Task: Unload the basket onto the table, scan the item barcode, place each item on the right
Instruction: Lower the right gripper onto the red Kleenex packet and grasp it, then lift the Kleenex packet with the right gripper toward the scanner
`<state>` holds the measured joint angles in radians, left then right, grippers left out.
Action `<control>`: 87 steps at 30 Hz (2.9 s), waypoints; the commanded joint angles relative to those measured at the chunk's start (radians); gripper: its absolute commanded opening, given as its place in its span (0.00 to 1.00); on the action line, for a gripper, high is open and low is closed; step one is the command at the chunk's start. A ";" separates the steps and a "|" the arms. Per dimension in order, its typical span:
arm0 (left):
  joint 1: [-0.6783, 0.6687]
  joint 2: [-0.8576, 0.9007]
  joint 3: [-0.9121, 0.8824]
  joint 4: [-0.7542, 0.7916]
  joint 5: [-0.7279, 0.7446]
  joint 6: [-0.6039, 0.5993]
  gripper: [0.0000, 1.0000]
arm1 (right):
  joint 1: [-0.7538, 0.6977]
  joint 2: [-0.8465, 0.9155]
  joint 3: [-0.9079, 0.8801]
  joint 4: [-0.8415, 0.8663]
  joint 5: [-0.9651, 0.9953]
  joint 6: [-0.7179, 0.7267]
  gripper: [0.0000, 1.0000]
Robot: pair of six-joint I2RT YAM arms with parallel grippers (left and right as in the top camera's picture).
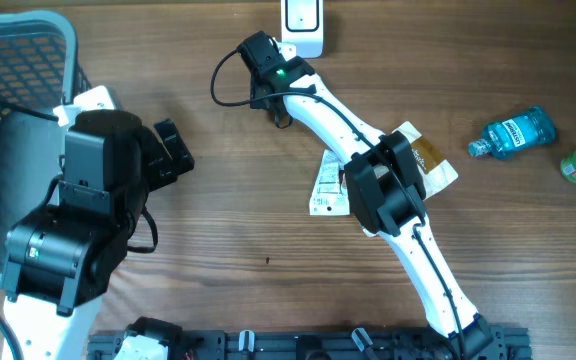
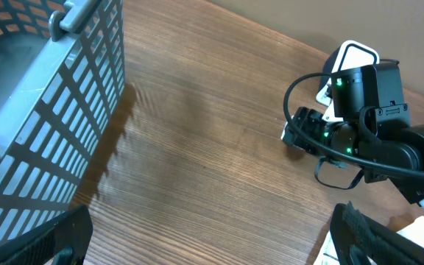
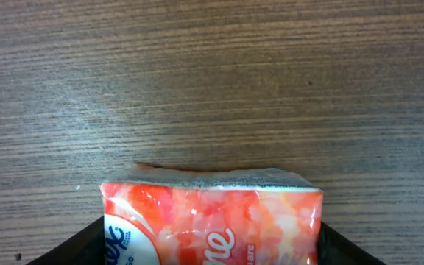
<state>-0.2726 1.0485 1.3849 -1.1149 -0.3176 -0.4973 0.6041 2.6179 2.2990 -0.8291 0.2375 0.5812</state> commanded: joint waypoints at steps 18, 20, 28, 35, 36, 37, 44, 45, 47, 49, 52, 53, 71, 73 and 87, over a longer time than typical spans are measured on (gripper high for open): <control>0.006 0.001 0.008 0.002 -0.016 0.019 1.00 | -0.020 -0.265 0.008 -0.485 -0.191 0.056 0.69; 0.006 0.001 0.008 0.002 -0.016 0.019 1.00 | -0.029 -0.298 0.008 -0.538 -0.243 0.092 0.68; 0.006 0.001 0.008 0.002 -0.016 0.019 1.00 | -0.077 -0.397 0.008 -0.762 -0.439 0.129 0.67; 0.006 0.001 0.008 0.002 -0.016 0.019 1.00 | -0.085 -0.430 0.006 -0.780 -0.631 0.055 0.69; 0.006 0.001 0.008 0.002 -0.016 0.019 1.00 | -0.088 -0.430 0.006 -0.779 -0.644 0.055 0.69; 0.006 0.001 0.008 0.002 -0.016 0.019 1.00 | -0.090 -0.430 0.006 -0.780 -0.661 0.055 0.69; 0.006 0.001 0.008 0.002 -0.016 0.019 1.00 | -0.093 -0.430 0.006 -0.779 -0.732 0.055 0.69; 0.006 0.001 0.008 0.002 -0.016 0.019 1.00 | -0.093 -0.430 0.006 -0.779 -0.732 0.055 0.69; 0.006 0.001 0.008 0.002 -0.016 0.019 1.00 | -0.093 -0.430 0.006 -0.779 -0.704 0.055 0.69; 0.006 0.001 0.008 0.002 -0.016 0.019 1.00 | -0.093 -0.430 0.006 -0.775 -0.619 0.054 0.69; 0.006 0.001 0.008 0.002 -0.016 0.019 1.00 | -0.093 -0.430 0.006 -0.708 -0.413 0.044 0.68; 0.006 0.001 0.008 0.002 -0.016 0.019 1.00 | -0.093 -0.430 0.006 -0.668 -0.365 0.024 0.63; 0.006 0.001 0.008 0.002 -0.016 0.019 1.00 | -0.111 -0.313 0.003 0.099 -0.101 -0.407 0.67; 0.006 0.001 0.008 0.002 -0.016 0.019 1.00 | -0.126 -0.269 0.003 0.173 -0.094 -0.436 0.67; 0.006 0.001 0.008 0.002 -0.016 0.019 1.00 | -0.193 -0.054 0.003 0.672 -0.094 -0.478 0.77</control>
<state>-0.2726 1.0492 1.3849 -1.1149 -0.3176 -0.4973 0.4095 2.5355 2.2944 -0.2291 0.1287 0.1272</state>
